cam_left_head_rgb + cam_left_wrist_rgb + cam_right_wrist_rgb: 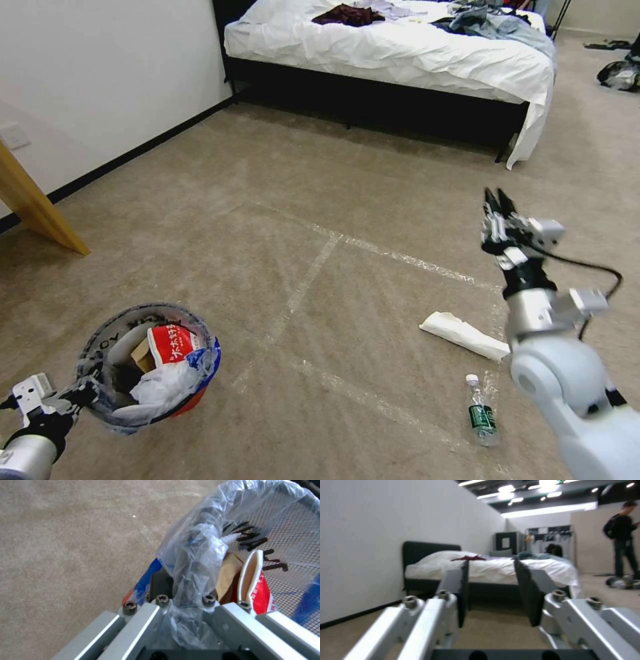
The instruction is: Pick up the trash bin and place the garbage on the floor into it.
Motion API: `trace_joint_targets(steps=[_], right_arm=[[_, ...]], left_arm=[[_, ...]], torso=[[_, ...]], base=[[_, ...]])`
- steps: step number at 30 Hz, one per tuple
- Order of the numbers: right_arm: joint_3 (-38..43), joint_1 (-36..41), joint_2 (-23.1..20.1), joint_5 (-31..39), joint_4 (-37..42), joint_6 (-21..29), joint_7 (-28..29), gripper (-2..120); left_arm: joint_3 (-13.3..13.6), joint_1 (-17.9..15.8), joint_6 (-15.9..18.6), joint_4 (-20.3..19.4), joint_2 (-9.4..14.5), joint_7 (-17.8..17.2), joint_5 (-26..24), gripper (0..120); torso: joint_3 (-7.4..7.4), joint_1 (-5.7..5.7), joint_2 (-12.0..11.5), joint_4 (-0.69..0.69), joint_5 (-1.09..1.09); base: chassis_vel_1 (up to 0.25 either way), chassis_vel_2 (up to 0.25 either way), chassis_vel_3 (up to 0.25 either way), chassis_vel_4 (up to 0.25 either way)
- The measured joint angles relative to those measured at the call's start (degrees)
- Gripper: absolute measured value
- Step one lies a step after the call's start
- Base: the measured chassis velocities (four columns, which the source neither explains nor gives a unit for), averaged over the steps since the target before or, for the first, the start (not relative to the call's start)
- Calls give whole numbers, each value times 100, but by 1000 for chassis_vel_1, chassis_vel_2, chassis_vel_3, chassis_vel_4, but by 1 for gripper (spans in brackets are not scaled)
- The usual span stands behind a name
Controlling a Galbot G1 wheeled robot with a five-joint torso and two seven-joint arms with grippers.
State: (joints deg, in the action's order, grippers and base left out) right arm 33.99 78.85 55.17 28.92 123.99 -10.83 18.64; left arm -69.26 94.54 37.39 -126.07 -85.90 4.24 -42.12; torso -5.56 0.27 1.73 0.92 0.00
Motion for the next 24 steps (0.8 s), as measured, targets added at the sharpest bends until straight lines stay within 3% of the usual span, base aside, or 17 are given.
trace_joint_targets(steps=[1, 3, 6, 9, 11, 12, 14, 17, 24], right_arm=[[0, 0, 0, 0, 0, 0, 0, 40], [207, 275, 162, -86, 1, -230, -138, 53], [297, 435, 298, -127, 2, -425, -272, 63], [331, 511, 369, -170, 22, -455, -301, 68], [413, 659, 522, -257, 106, -490, -386, 82], [413, 659, 522, -257, 106, -490, -386, 82], [447, 713, 608, -349, 115, -529, -414, 93], [449, 709, 613, -419, 78, -532, -439, 99], [371, 637, 634, -514, -28, -498, -431, 100]], left_arm=[[0, 0, 0, 0, 0, 0, 0, 1], [36, 5, 0, -51, -7, 3, -1, 1], [50, 16, 0, -103, -12, 9, -1, 1], [53, 25, -3, -122, -15, 15, -3, 1], [64, 56, -19, -127, -5, 43, 5, 1], [64, 56, -19, -127, -5, 43, 5, 1], [65, 58, -23, -120, 23, 54, 9, 1], [42, 38, -22, -53, 49, 57, -25, 1], [12, -21, -22, 147, 131, 85, -89, 1]], torso=[[0, 0, 0, 0, 0], [0, 0, 0, 0, 0], [0, 0, 0, 0, -1], [0, 0, 0, 0, 0], [0, 0, 0, 0, -2], [0, 0, 0, 0, -2], [0, 0, 0, 0, 0], [0, 0, -1, 0, 0], [-1, 0, 0, 0, -2]], base=[[0, 0, 0, 0], [0, 0, 0, 0], [0, 0, 0, 0], [0, 0, 0, 0], [0, 0, 0, 0], [0, 0, 0, 0], [0, 0, 0, 0], [0, 0, 0, 0], [0, 0, 0, 0]])
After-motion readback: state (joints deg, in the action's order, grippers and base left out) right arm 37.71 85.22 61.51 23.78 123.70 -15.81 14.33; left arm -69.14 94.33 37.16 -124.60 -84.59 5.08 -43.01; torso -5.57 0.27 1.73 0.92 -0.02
